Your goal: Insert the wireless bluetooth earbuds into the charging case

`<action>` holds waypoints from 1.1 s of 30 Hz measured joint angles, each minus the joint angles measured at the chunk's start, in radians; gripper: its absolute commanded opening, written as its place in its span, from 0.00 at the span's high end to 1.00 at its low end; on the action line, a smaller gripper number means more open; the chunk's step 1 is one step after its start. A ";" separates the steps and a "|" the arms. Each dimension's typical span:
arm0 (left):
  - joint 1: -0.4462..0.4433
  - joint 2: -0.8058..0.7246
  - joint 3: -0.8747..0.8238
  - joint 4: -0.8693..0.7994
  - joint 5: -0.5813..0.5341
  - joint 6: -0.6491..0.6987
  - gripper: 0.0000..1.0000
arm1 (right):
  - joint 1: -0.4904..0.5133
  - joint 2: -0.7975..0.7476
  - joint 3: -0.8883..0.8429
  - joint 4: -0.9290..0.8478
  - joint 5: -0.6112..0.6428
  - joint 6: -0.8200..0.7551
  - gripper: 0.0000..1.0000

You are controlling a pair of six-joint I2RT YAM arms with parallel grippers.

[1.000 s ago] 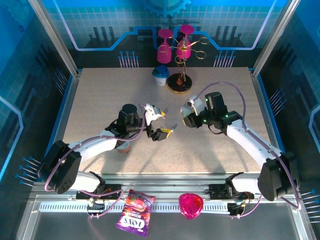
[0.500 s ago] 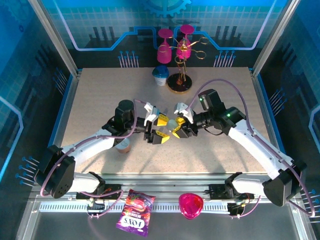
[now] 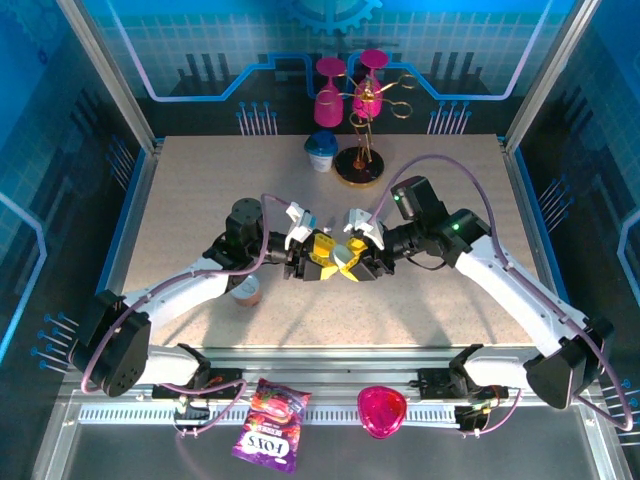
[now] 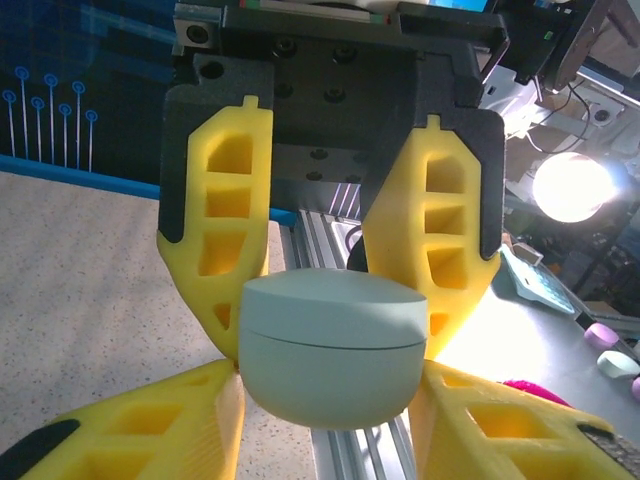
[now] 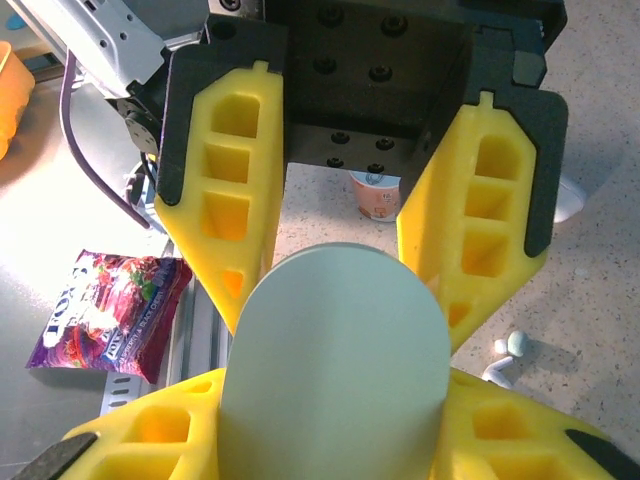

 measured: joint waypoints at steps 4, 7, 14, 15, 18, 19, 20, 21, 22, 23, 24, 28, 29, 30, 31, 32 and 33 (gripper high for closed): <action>0.000 0.000 0.000 0.000 0.001 0.001 0.54 | 0.000 0.006 0.008 -0.011 0.002 0.000 0.67; 0.000 0.000 0.000 0.000 0.000 -0.006 0.47 | 0.000 0.013 0.011 -0.014 -0.001 0.000 0.67; 0.000 0.000 0.000 -0.003 0.000 -0.010 0.51 | 0.001 0.023 0.022 -0.029 -0.002 0.000 0.67; 0.000 0.000 0.000 -0.004 0.000 -0.010 0.48 | 0.001 0.023 0.022 -0.029 -0.002 0.000 0.67; -0.001 0.000 0.000 -0.003 0.001 -0.013 0.43 | 0.001 0.027 0.028 -0.033 0.000 -0.001 0.67; -0.001 0.000 0.000 -0.004 0.001 -0.013 0.43 | 0.001 0.032 0.031 -0.036 0.001 -0.002 0.67; 0.000 0.000 0.000 -0.005 0.001 -0.014 0.43 | 0.001 0.035 0.034 -0.037 0.001 -0.003 0.67; 0.000 0.000 0.000 -0.005 0.001 -0.014 0.43 | 0.001 0.037 0.034 -0.038 0.001 -0.004 0.67; 0.000 0.000 0.000 -0.008 0.000 -0.014 0.43 | 0.001 0.038 0.034 -0.040 0.001 -0.004 0.67; 0.000 0.000 0.000 -0.010 0.001 -0.014 0.43 | 0.001 0.038 0.035 -0.042 0.001 -0.004 0.67; 0.000 0.000 0.000 -0.011 0.001 -0.013 0.43 | 0.001 0.038 0.035 -0.044 0.002 -0.004 0.67; 0.000 0.000 0.000 -0.013 0.000 -0.013 0.40 | 0.001 0.042 0.038 -0.045 0.003 -0.004 0.68; 0.000 0.000 0.000 -0.014 0.000 -0.013 0.39 | 0.001 0.043 0.040 -0.047 0.003 -0.004 0.68; 0.000 0.000 0.000 -0.015 0.000 -0.013 0.38 | 0.001 0.045 0.041 -0.049 0.003 -0.004 0.68; -0.001 0.000 0.000 -0.017 0.001 -0.010 0.38 | 0.001 0.047 0.042 -0.052 0.003 -0.004 0.68; -0.001 0.000 0.000 -0.020 0.000 -0.010 0.37 | 0.001 0.050 0.044 -0.055 0.003 -0.004 0.68; -0.001 0.000 0.000 -0.023 0.000 -0.009 0.37 | 0.001 0.053 0.047 -0.058 0.004 -0.004 0.68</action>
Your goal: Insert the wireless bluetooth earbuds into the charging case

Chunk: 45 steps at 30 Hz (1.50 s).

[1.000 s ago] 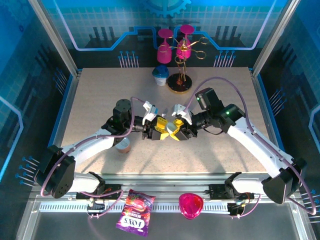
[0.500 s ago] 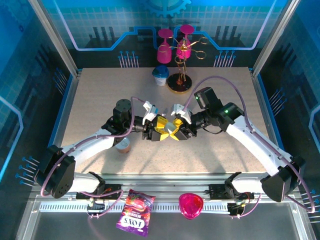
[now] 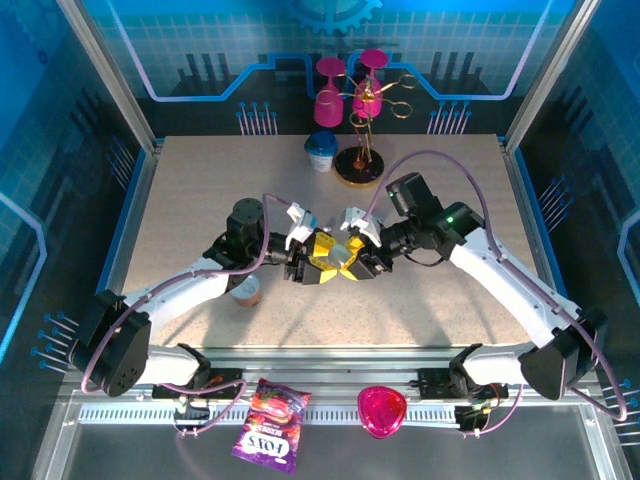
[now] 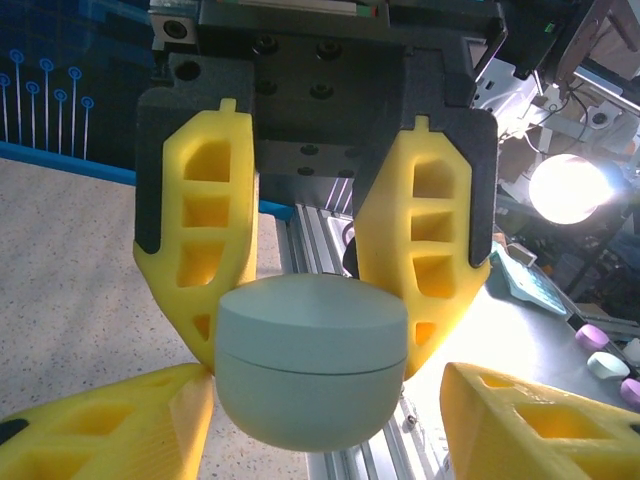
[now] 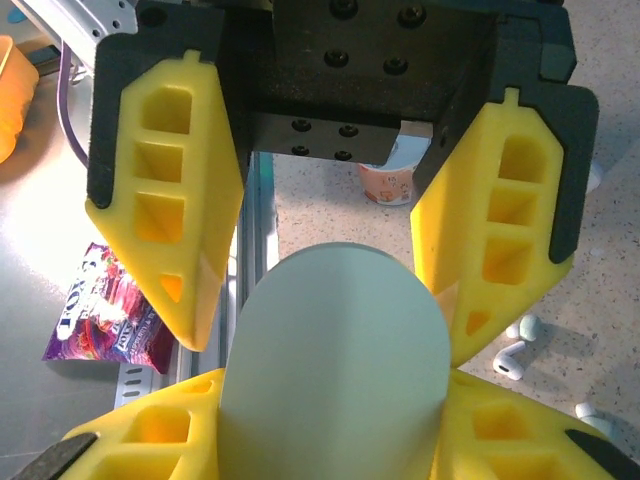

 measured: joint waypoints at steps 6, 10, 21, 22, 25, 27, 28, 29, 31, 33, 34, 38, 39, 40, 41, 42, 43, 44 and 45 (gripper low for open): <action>0.000 0.000 0.000 -0.010 -0.004 0.013 0.46 | 0.002 0.004 0.006 -0.016 -0.001 -0.002 0.68; 0.000 0.000 0.000 -0.016 -0.004 0.020 0.40 | 0.005 0.006 0.010 -0.026 0.000 -0.004 0.68; -0.003 0.000 0.000 -0.055 -0.016 0.047 0.43 | 0.019 0.026 0.031 -0.054 0.052 -0.008 0.68; -0.003 0.000 0.000 -0.059 -0.019 0.048 0.44 | 0.020 0.026 0.031 -0.056 0.052 -0.008 0.68; -0.003 0.000 0.000 -0.061 -0.027 0.051 0.49 | 0.020 0.026 0.031 -0.058 0.053 -0.011 0.68; -0.003 0.000 0.000 -0.063 -0.030 0.053 0.51 | 0.024 0.028 0.034 -0.062 0.053 -0.012 0.68; -0.003 0.000 0.000 -0.065 -0.031 0.053 0.52 | 0.024 0.029 0.037 -0.067 0.056 -0.014 0.68; -0.003 0.000 0.000 -0.066 -0.031 0.053 0.54 | 0.024 0.030 0.040 -0.070 0.060 -0.014 0.68; -0.003 0.000 0.000 -0.070 -0.031 0.054 0.59 | 0.026 0.033 0.043 -0.077 0.066 -0.014 0.67; -0.003 0.000 0.000 -0.077 -0.031 0.057 0.63 | 0.026 0.036 0.047 -0.083 0.076 -0.014 0.63; -0.003 0.000 0.000 -0.080 -0.032 0.057 0.64 | 0.026 0.036 0.047 -0.084 0.079 -0.014 0.60; -0.003 0.000 0.000 -0.077 -0.033 0.076 0.65 | 0.026 0.036 0.047 -0.080 0.088 -0.008 0.46; -0.005 0.000 0.000 -0.074 -0.033 0.079 0.65 | 0.026 0.035 0.046 -0.074 0.088 0.000 0.45; -0.006 0.000 0.000 -0.068 -0.034 0.080 0.65 | 0.025 0.034 0.043 -0.069 0.090 0.005 0.44; -0.007 0.000 0.000 -0.066 -0.034 0.082 0.65 | 0.024 0.031 0.040 -0.063 0.089 0.011 0.43; -0.007 0.000 0.000 -0.060 -0.033 0.083 0.66 | 0.023 0.026 0.034 -0.056 0.089 0.018 0.41; -0.007 0.000 0.000 -0.058 -0.032 0.084 0.65 | 0.019 0.019 0.027 -0.047 0.090 0.024 0.38; -0.008 0.000 0.000 -0.056 -0.032 0.086 0.66 | 0.016 0.013 0.021 -0.040 0.090 0.031 0.36; -0.010 0.000 0.000 -0.052 -0.031 0.090 0.66 | 0.011 0.005 0.016 -0.032 0.089 0.038 0.34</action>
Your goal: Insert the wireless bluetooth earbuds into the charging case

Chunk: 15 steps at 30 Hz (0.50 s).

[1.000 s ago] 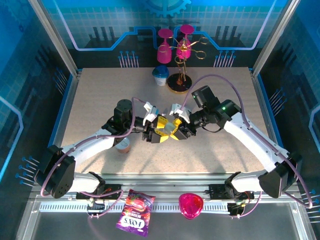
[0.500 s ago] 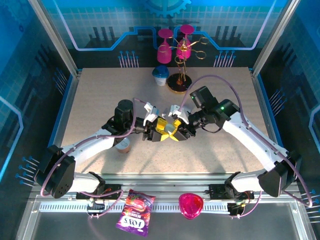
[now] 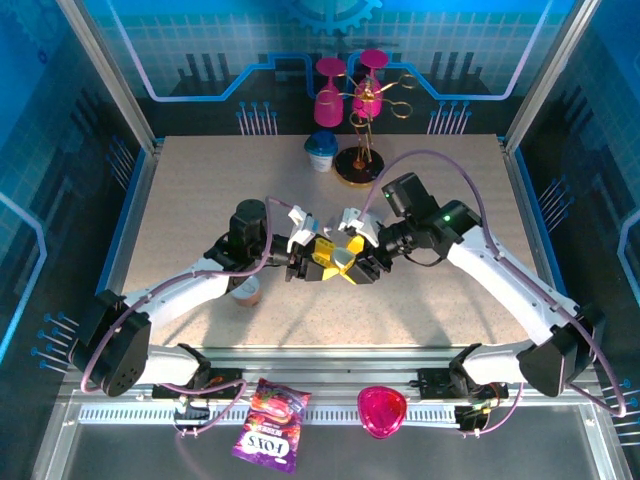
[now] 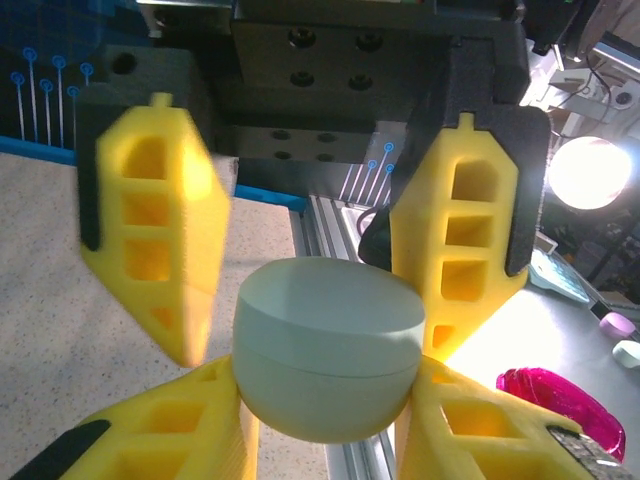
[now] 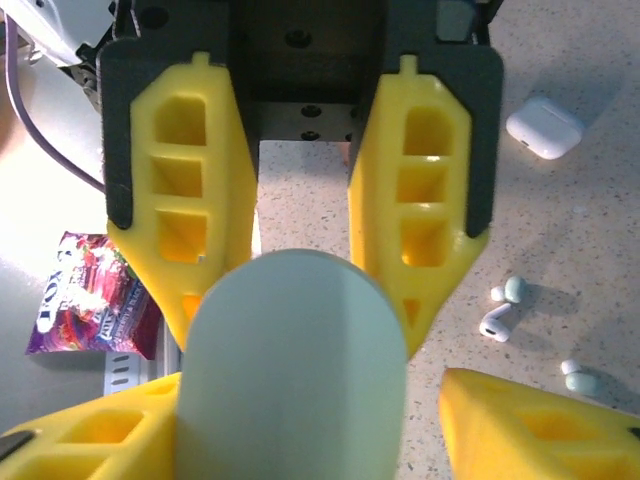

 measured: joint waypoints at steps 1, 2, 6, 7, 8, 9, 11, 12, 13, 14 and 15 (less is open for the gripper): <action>-0.001 0.000 0.000 0.001 0.000 0.005 0.66 | -0.004 -0.008 -0.006 0.008 0.001 0.006 0.32; -0.002 0.000 0.000 0.004 0.000 0.008 0.65 | -0.009 -0.016 -0.011 0.016 0.001 0.011 0.30; -0.003 0.000 0.000 0.018 0.000 0.011 0.65 | -0.023 -0.037 -0.020 0.032 0.000 0.024 0.27; -0.003 0.000 0.000 0.020 0.000 0.011 0.65 | -0.027 -0.040 -0.021 0.033 0.000 0.027 0.27; -0.003 0.000 0.000 0.021 0.000 0.011 0.65 | -0.030 -0.042 -0.021 0.033 -0.002 0.030 0.27; -0.003 0.001 0.000 0.023 -0.001 0.011 0.65 | -0.034 -0.043 -0.021 0.033 -0.002 0.032 0.27; -0.003 0.002 0.000 0.023 -0.005 0.011 0.65 | -0.041 -0.045 -0.021 0.033 -0.002 0.041 0.27; -0.003 0.002 0.000 0.023 -0.009 0.011 0.65 | -0.045 -0.046 -0.024 0.035 -0.003 0.046 0.27; -0.003 0.002 0.000 0.023 -0.012 0.011 0.65 | -0.049 -0.049 -0.026 0.038 -0.003 0.051 0.27; -0.003 0.002 0.000 0.023 -0.016 0.011 0.65 | -0.053 -0.052 -0.028 0.040 -0.003 0.056 0.27; -0.003 0.002 0.000 0.022 -0.019 0.011 0.65 | -0.057 -0.056 -0.031 0.042 -0.004 0.059 0.26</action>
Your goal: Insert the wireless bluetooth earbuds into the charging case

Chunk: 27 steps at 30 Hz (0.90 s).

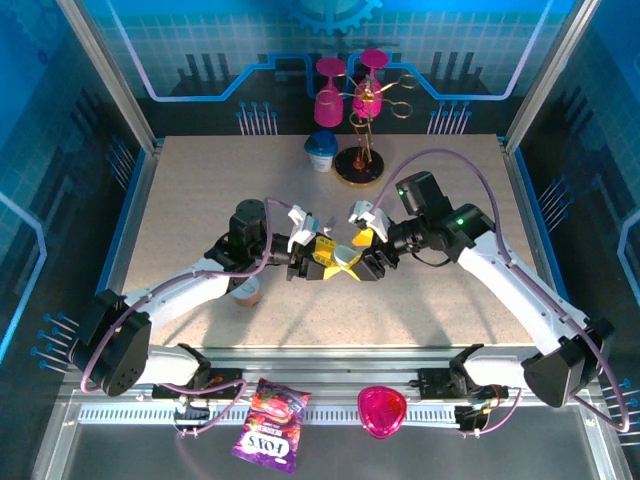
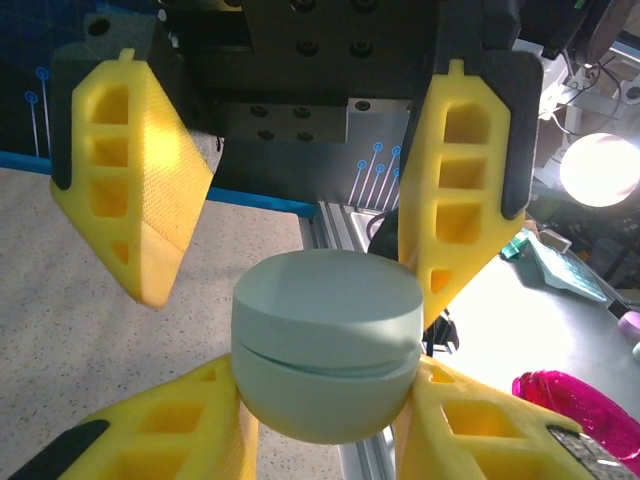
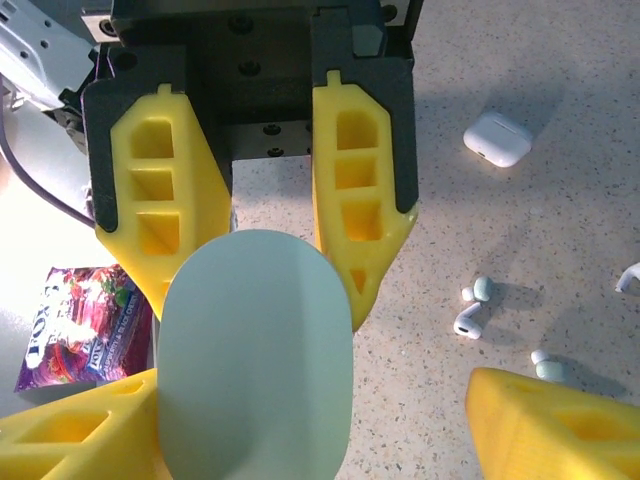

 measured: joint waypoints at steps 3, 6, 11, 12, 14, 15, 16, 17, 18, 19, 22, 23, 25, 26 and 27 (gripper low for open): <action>0.000 0.000 0.000 0.000 0.000 0.004 0.65 | -0.013 -0.021 -0.006 0.006 0.000 0.011 0.25; 0.000 0.003 0.000 0.000 0.010 0.004 0.65 | -0.036 -0.050 -0.007 0.028 0.016 0.019 0.24; -0.008 0.006 0.000 0.002 0.045 0.004 0.65 | -0.064 -0.086 -0.024 0.072 0.059 0.038 0.24; -0.008 0.007 0.000 0.003 0.047 0.004 0.65 | -0.064 -0.090 -0.029 0.077 0.064 0.040 0.24; -0.008 0.009 0.000 0.008 0.050 0.004 0.65 | -0.064 -0.095 -0.039 0.087 0.066 0.039 0.23; -0.008 0.010 0.000 0.014 0.049 0.003 0.65 | -0.064 -0.098 -0.044 0.090 0.066 0.039 0.23; -0.008 0.011 0.000 0.019 0.049 0.003 0.65 | -0.064 -0.104 -0.051 0.097 0.066 0.039 0.23; -0.008 0.012 0.000 0.024 0.049 0.003 0.65 | -0.064 -0.109 -0.058 0.103 0.065 0.039 0.23; -0.008 0.015 0.000 0.033 0.049 0.002 0.65 | -0.064 -0.117 -0.066 0.113 0.064 0.040 0.24; -0.008 0.019 0.000 0.046 0.049 -0.002 0.65 | -0.064 -0.129 -0.077 0.125 0.062 0.040 0.26; -0.008 0.029 0.000 0.076 0.049 -0.009 0.65 | -0.064 -0.164 -0.108 0.164 0.048 0.053 0.40; -0.008 0.031 0.000 0.084 0.049 -0.013 0.64 | -0.065 -0.174 -0.117 0.175 0.044 0.061 0.46; -0.008 0.031 0.000 0.103 0.049 -0.024 0.64 | -0.066 -0.187 -0.128 0.189 0.037 0.063 0.57; -0.008 0.031 0.000 0.108 0.049 -0.027 0.64 | -0.066 -0.188 -0.130 0.193 0.034 0.071 0.61; -0.008 0.031 0.000 0.113 0.049 -0.030 0.64 | -0.066 -0.188 -0.132 0.199 0.032 0.074 0.64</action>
